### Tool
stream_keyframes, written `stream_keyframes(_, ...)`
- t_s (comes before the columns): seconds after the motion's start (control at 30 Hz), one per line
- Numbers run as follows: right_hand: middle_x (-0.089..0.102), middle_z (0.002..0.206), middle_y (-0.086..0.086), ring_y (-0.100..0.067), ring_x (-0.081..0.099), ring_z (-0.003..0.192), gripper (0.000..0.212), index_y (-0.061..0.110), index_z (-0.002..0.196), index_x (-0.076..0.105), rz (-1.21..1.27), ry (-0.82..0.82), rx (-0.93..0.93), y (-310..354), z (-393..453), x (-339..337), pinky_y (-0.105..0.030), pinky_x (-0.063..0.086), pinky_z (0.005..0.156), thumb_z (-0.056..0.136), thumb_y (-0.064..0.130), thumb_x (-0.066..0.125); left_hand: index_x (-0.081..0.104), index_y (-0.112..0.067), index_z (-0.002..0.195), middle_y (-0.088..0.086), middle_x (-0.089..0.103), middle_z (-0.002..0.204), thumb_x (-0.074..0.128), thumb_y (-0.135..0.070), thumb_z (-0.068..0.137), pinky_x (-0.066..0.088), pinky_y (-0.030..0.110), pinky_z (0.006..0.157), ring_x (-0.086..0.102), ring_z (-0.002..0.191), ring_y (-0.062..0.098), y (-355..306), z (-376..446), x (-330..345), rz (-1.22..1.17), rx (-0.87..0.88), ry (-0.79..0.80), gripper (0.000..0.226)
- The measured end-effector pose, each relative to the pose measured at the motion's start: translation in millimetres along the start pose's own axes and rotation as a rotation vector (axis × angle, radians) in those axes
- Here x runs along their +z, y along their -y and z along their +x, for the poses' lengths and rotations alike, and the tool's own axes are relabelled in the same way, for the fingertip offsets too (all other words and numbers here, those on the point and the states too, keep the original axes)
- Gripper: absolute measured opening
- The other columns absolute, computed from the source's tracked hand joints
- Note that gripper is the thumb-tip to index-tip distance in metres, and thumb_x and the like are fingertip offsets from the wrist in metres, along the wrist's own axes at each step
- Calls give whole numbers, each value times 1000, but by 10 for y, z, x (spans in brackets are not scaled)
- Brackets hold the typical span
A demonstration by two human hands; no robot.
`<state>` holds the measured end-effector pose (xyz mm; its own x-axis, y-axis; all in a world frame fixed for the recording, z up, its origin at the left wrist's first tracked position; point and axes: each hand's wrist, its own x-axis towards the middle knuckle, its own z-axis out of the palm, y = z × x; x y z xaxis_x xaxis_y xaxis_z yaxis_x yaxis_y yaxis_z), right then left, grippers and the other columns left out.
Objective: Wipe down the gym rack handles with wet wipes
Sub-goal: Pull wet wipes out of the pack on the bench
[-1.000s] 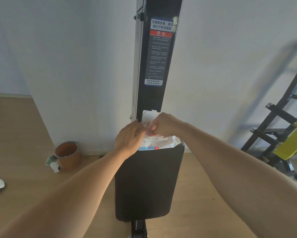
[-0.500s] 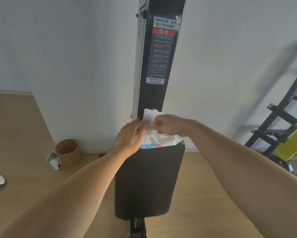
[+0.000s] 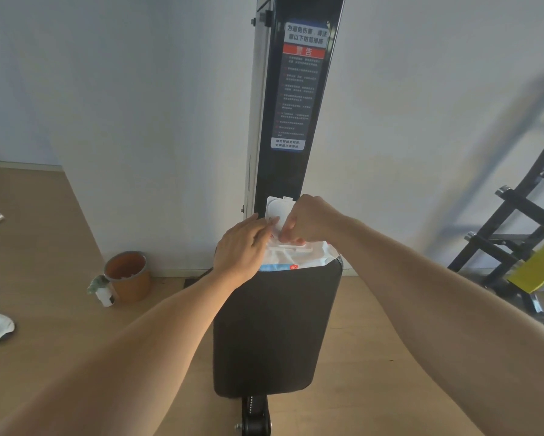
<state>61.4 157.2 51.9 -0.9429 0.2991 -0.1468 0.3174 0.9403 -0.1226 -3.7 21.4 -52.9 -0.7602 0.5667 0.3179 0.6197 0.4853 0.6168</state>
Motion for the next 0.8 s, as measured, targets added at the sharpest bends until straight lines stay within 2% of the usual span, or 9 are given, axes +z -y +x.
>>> stream_keyframes(0.13,73,93,-6,-21,63,80,35,14,97,77,-152,-1,18,72,97,37,-29,52,78,84,44,65,66,-32,129,-6,59,146,36,-33,107,46,40,109,52,137,18,-9,-1,2,-11,-7,-25,37)
stream_keyframes(0.23,67,100,-6,-20,50,82,28,11,108,72,-121,98,-14,84,93,57,-18,40,65,96,31,55,68,-26,124,-4,61,142,37,-31,107,46,35,103,57,130,20,-10,1,8,-9,-3,-30,36)
stream_keyframes(0.33,63,115,-4,-21,51,94,30,11,121,65,-90,155,-70,91,20,38,-16,32,65,104,21,43,66,-26,129,-3,56,148,36,-33,107,43,39,108,52,136,20,-14,2,-7,-22,-17,-25,37)
stream_keyframes(0.43,56,103,-2,-21,44,88,31,14,127,61,-42,156,-100,30,-11,43,-10,33,56,105,13,39,65,-28,131,-6,57,147,34,-33,108,40,38,111,49,139,17,-31,12,-18,-12,-4,-21,39)
stream_keyframes(0.5,63,105,-6,-22,49,86,30,14,120,65,-15,151,-101,-30,-17,40,-12,34,59,104,19,40,64,-33,134,-10,56,147,33,-35,108,39,38,112,46,141,15,-31,15,-16,4,10,-27,40)
stream_keyframes(0.57,65,104,-7,-23,53,85,29,14,111,69,81,153,-63,-84,-24,21,-24,43,68,102,20,42,63,-36,134,-12,56,147,33,-36,108,41,39,111,46,141,15,-19,14,-1,4,10,-22,39)
stream_keyframes(0.63,57,89,-8,-22,47,77,27,5,105,66,133,155,-40,-120,-38,15,-32,40,68,98,15,42,64,-37,131,-13,57,146,33,-39,107,43,40,110,48,140,15,-12,12,6,-7,12,-25,39)
stream_keyframes(0.7,47,83,-6,-20,40,74,27,-6,105,60,139,123,-37,-125,-55,22,-33,35,66,95,10,41,64,-37,130,-12,57,146,33,-41,107,44,41,110,48,140,16,-28,0,-12,-5,18,-29,39)
stream_keyframes(0.8,56,87,-10,-23,47,76,29,-3,106,64,115,79,-58,-86,-79,8,-34,40,69,99,12,40,59,-35,137,-10,54,150,39,-47,104,39,41,114,44,144,16,-41,-14,-24,51,41,22,41)
